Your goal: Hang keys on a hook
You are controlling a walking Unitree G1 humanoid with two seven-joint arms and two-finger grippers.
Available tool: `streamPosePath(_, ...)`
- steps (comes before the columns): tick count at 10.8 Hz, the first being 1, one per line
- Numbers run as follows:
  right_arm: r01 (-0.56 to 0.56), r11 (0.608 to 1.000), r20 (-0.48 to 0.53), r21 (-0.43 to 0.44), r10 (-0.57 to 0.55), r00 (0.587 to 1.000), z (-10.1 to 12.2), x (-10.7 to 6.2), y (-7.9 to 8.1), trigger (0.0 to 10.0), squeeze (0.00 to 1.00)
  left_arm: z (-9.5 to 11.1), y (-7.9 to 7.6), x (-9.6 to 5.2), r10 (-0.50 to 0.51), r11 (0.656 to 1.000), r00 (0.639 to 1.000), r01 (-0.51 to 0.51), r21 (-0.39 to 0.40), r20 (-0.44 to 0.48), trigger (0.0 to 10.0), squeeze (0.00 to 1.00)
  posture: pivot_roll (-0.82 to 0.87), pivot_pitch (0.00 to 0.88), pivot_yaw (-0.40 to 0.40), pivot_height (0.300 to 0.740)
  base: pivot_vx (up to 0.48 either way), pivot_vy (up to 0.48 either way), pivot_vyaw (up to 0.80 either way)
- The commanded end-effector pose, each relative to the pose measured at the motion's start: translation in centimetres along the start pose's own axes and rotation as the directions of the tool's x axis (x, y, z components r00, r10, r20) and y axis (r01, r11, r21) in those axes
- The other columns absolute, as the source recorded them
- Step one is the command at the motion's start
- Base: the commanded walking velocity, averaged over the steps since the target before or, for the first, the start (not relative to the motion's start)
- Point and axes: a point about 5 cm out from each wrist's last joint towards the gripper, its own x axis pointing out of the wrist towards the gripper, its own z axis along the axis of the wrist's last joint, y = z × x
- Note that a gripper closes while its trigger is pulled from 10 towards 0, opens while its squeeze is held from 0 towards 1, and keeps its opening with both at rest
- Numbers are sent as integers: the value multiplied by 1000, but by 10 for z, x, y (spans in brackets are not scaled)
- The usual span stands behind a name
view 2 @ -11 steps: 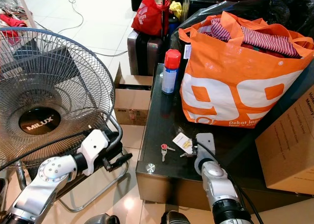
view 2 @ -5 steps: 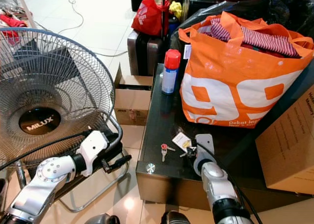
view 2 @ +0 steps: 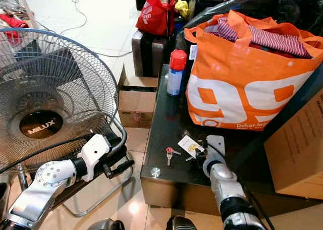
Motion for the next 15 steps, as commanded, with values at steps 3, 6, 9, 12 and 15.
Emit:
streamPosePath(3,-34,995,-9,95,35,999,-3,-2,1,9255,0,1,-2,-1,-14,1000,1000,14,0,-4,10000,0,-93,122,13,740,0,0,0)
streamPosePath(6,-74,990,-15,123,76,997,-9,-6,4,2745,0,1,-4,1,-19,1000,1000,19,-5,-3,10000,0,-101,122,15,740,0,0,0)
streamPosePath(9,-62,989,-33,134,67,997,-11,-5,5,0,0,1,-3,1,-21,1000,1000,21,-5,-5,10000,0,-97,124,14,740,0,0,0)
streamPosePath(12,-44,991,-46,128,50,998,-11,-5,2,0,0,1,-4,1,-22,1000,1000,22,-6,-5,10000,0,-99,121,12,740,0,0,0)
streamPosePath(15,-38,991,-49,126,44,998,-11,-5,1,0,0,1,-4,2,-30,999,1000,30,-10,-3,10000,0,-101,120,12,740,0,0,0)
